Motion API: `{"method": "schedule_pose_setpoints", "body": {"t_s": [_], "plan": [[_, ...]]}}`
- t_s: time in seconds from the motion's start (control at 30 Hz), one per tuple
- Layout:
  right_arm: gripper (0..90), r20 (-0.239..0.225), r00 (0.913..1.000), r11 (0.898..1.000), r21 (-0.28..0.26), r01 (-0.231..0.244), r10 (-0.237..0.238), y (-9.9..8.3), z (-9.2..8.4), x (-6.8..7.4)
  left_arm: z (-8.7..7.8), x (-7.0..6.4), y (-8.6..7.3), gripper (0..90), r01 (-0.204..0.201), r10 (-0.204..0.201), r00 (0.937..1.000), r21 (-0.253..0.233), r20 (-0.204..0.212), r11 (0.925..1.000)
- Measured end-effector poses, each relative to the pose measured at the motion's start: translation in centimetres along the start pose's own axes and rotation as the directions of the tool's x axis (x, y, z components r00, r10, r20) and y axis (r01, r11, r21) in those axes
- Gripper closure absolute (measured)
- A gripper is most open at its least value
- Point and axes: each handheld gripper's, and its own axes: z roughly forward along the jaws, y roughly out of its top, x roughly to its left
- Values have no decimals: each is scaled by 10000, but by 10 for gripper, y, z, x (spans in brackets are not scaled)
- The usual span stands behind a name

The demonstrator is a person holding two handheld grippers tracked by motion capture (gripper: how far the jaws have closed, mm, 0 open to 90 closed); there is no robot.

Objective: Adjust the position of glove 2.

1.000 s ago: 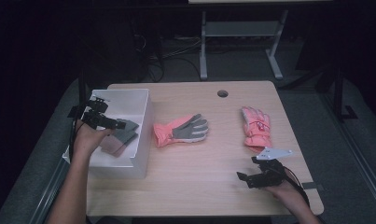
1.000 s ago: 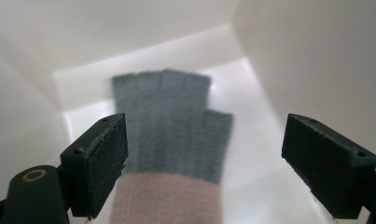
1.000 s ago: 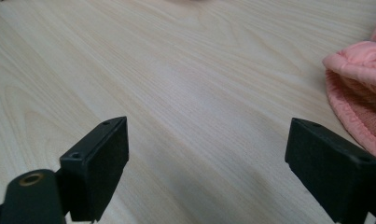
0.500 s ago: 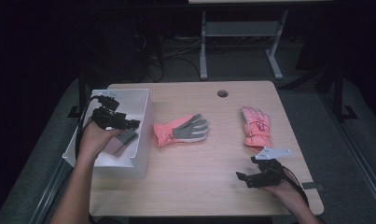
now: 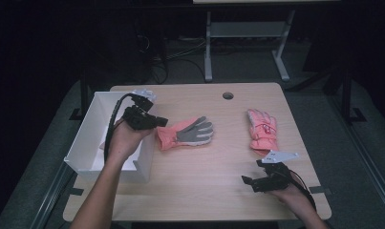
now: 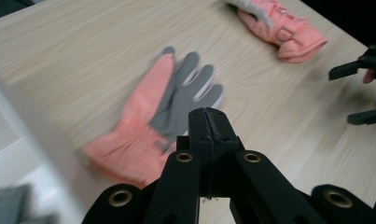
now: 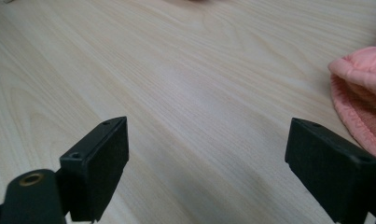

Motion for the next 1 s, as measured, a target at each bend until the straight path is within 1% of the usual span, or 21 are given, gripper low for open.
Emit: {"method": "schedule_pose_setpoints", "body": {"t_s": [0.07,0.1,0.2,0.23,0.27,0.37,0.4,0.43,0.47,0.5,0.53,0.63,0.67,0.73,0.77,0.8,0.83,0.9,0.93,0.97,1.0], "plan": [[132,-33,10000,10000,-55,11,-11,0,0,0,10,-11,7,899,-165,165,9999,61,43,9998],[132,-33,10000,10000,-55,11,-11,0,0,0,10,-11,7,899,-165,165,9999,61,43,9998],[132,-76,10000,10000,-37,22,-22,1,0,0,23,-18,13,900,-319,320,9995,207,-18,9993],[132,-92,10000,10000,-41,30,-31,1,0,1,27,-20,14,900,-304,304,9995,201,12,9993],[132,-116,9999,10000,-39,4,-4,1,0,1,36,-23,16,900,-290,291,9996,227,-40,9993],[132,-143,9999,10000,-68,0,0,1,0,2,51,-26,19,900,-234,241,9995,370,-182,9990],[132,-143,9999,10000,-68,0,0,1,0,2,51,-26,19,900,-234,241,9995,370,-182,9990],[132,-170,9998,9999,-89,52,-53,1,0,2,60,-28,19,900,-252,270,9989,472,-380,9986],[132,-167,9998,9999,-89,53,-55,1,0,2,64,-29,20,900,-278,305,9984,553,-475,9981],[132,-164,9999,10000,-77,47,-48,1,0,2,70,-29,20,900,-259,294,9980,628,-563,9977],[132,-186,9998,9999,-94,92,-94,2,0,3,79,-27,19,900,-150,186,9981,601,-584,9981],[132,-233,9996,9999,-109,134,-136,1,0,3,94,-23,18,900,-13,71,9968,733,-792,9973],[132,-233,9996,9999,-109,134,-136,1,0,3,94,-23,18,900,-13,71,9968,733,-792,9973],[132,-289,9995,9998,-153,150,-154,1,0,4,106,-19,15,900,132,-53,9945,755,-1042,9971],[132,-304,9994,9997,-166,171,-176,1,0,4,106,-19,15,900,132,-53,9945,755,-1042,9971],[132,-323,9994,9999,-126,104,-108,2,0,4,113,-15,13,900,216,-105,9914,844,-1305,9962],[132,-328,9994,9999,-133,110,-114,2,0,5,116,-13,13,900,327,-211,9901,816,-1390,9961],[132,-317,9993,9997,-135,182,-187,2,0,5,121,-8,11,900,428,-270,9877,1003,-1539,9940],[132,-319,9993,9997,-151,198,-203,2,0,5,123,-6,10,900,495,-327,9865,1019,-1604,9936],[132,-337,9993,9997,-174,180,-186,2,0,5,126,-3,9,900,587,-384,9840,1131,-1738,9918],[132,-346,9992,9997,-162,178,-184,2,0,5,128,-1,8,900,559,-342,9832,1171,-1796,9915]]}}
